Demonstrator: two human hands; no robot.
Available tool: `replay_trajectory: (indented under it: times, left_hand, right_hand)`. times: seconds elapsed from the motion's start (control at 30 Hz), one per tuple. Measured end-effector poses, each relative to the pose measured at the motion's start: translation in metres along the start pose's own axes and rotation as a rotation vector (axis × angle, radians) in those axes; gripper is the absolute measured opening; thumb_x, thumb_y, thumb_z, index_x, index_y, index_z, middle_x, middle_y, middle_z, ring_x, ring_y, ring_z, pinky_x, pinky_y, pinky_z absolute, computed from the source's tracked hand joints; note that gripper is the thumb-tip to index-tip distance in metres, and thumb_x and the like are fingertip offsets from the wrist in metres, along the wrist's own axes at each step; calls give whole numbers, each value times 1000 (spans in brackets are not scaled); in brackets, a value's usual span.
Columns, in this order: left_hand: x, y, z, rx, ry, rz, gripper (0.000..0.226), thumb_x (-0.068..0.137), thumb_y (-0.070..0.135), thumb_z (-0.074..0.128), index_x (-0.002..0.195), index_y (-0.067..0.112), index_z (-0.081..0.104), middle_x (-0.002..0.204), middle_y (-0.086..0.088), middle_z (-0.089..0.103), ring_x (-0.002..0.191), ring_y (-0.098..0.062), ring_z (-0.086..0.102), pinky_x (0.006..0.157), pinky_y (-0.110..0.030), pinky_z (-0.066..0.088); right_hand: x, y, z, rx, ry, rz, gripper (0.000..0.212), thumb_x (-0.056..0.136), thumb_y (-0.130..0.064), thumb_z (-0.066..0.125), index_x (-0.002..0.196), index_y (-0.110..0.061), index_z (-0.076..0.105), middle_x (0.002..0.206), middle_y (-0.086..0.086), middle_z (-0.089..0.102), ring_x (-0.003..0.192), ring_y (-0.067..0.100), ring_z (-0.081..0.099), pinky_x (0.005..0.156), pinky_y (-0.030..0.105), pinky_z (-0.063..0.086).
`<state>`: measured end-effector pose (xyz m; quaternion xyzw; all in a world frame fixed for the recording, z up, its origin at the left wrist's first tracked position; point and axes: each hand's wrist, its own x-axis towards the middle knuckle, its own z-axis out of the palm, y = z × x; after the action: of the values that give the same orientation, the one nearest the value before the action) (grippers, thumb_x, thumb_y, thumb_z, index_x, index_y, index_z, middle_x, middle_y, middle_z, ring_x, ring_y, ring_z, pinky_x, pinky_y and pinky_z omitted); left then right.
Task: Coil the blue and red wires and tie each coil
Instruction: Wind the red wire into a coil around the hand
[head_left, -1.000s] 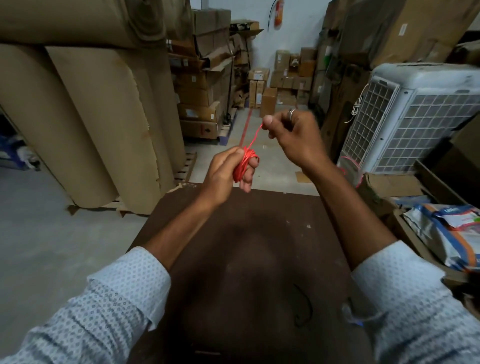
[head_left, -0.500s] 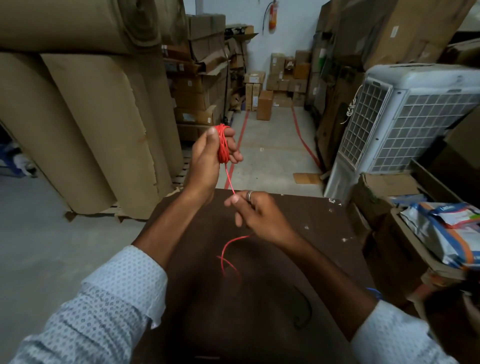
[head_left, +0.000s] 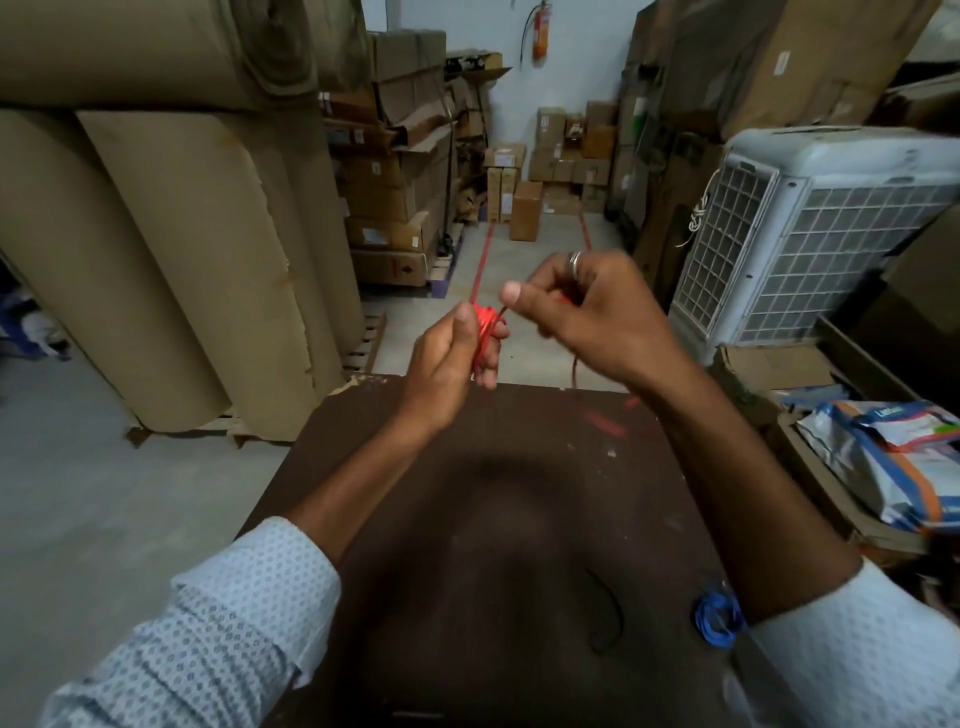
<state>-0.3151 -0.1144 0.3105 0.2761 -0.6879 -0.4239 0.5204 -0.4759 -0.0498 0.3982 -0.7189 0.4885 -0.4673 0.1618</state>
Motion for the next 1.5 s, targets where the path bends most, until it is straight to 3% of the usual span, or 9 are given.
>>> replay_trajectory:
  times: [0.3, 0.43, 0.5, 0.6, 0.8, 1.0, 1.2, 1.4, 1.5]
  left_hand:
    - [-10, 22, 20, -268, -57, -73, 73, 92, 60, 11, 95, 5, 60, 67, -5, 54, 52, -17, 53, 55, -29, 48]
    - [-3, 23, 14, -423, -53, -79, 81, 96, 66, 11, 105, 2, 60, 70, -4, 54, 54, -15, 53, 58, -26, 46]
    - [1, 25, 8, -481, -26, -91, 79, 100, 61, 7, 112, 2, 59, 74, -4, 56, 60, -16, 55, 62, -27, 47]
    - [9, 29, -3, -532, 51, -82, 76, 102, 58, 7, 121, 0, 52, 80, -3, 58, 69, -16, 58, 67, -27, 50]
    - [16, 14, -28, -242, 223, -119, 77, 92, 74, 23, 119, 11, 58, 81, 2, 64, 76, -17, 64, 82, -37, 49]
    - [-12, -4, -17, 48, 49, -145, 81, 73, 94, 22, 99, 33, 68, 80, 10, 67, 80, -8, 64, 81, -28, 49]
    - [-26, 3, -3, 36, -54, -112, 63, 102, 60, 26, 91, 12, 66, 64, -2, 55, 54, -19, 53, 56, -34, 45]
    - [-19, 27, 3, -171, 32, -144, 53, 108, 26, 27, 74, 4, 61, 49, -3, 44, 38, -19, 37, 40, -27, 34]
    - [-12, 33, 1, -297, 97, -155, 52, 107, 25, 27, 74, 6, 62, 51, -6, 43, 37, -19, 37, 41, -27, 35]
  right_hand:
    - [37, 49, 17, 188, 106, 111, 40, 99, -33, 61, 80, 2, 63, 53, -4, 40, 44, 4, 35, 42, 21, 31]
    - [22, 76, 57, 194, 22, 288, 41, 106, -26, 45, 76, 0, 56, 56, 11, 49, 41, 8, 40, 39, 22, 31]
    - [6, 78, 75, 203, -24, 305, 43, 107, -15, 40, 66, -11, 54, 46, -5, 50, 37, 1, 39, 39, 16, 29]
    - [-21, 70, 96, 193, -105, 291, 43, 108, -23, 42, 73, -9, 63, 47, -7, 50, 40, 1, 43, 46, 17, 33]
    - [-57, 30, 94, -44, -223, 18, 30, 104, -28, 50, 88, -10, 67, 63, -7, 60, 64, 6, 62, 65, 29, 52]
    - [-41, -4, 52, -289, -230, -107, 27, 98, -34, 59, 75, -22, 65, 64, -4, 64, 60, 7, 60, 61, 37, 50]
    - [-12, 7, 19, -294, 88, -67, 24, 87, -46, 73, 83, -22, 76, 66, -8, 67, 61, 5, 63, 59, 36, 55]
    - [-3, 50, 17, -39, 90, 17, 12, 95, -23, 68, 88, -13, 73, 71, 4, 68, 58, 14, 57, 56, 30, 45]
    - [-19, 62, 28, 82, 61, 66, 11, 96, -8, 63, 101, -12, 73, 70, -9, 65, 55, 2, 53, 54, 16, 42]
